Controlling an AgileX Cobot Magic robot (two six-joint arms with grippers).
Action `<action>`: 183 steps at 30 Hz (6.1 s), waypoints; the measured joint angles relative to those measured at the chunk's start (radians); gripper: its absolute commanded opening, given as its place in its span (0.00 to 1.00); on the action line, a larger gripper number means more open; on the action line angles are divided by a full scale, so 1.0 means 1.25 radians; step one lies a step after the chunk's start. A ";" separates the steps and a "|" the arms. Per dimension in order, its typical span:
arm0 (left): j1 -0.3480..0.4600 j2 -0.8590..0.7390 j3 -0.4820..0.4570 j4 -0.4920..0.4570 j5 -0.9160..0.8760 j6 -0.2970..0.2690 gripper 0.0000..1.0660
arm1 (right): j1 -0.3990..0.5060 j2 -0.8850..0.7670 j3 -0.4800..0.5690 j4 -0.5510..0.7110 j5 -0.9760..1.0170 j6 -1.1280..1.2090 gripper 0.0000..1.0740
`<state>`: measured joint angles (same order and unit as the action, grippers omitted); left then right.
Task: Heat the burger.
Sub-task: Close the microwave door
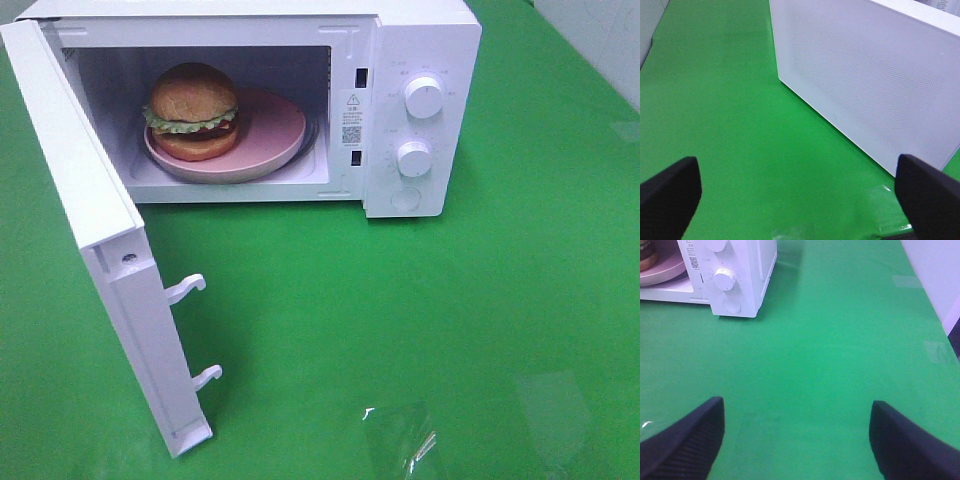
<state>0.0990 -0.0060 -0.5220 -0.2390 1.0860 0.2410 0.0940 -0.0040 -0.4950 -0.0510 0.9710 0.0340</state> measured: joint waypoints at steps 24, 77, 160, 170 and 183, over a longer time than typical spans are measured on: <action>0.000 0.000 0.000 0.000 0.000 0.000 0.92 | 0.000 0.000 0.000 0.001 0.000 0.001 0.70; 0.000 0.070 -0.024 0.006 -0.196 0.000 0.67 | 0.000 0.000 0.000 0.001 0.000 0.001 0.69; -0.169 1.155 0.194 0.572 -1.546 -0.444 0.00 | 0.000 0.000 0.000 0.001 0.000 0.001 0.68; -0.269 1.208 0.190 0.470 -1.546 -0.392 0.00 | 0.000 0.000 0.000 0.001 0.000 0.001 0.68; -0.385 1.291 0.089 0.386 -1.545 -0.374 0.00 | 0.000 0.000 0.000 0.001 0.000 0.001 0.68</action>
<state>-0.3820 1.6080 -0.4110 0.2440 -0.8450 -0.2270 0.0940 -0.0040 -0.4950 -0.0500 0.9710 0.0350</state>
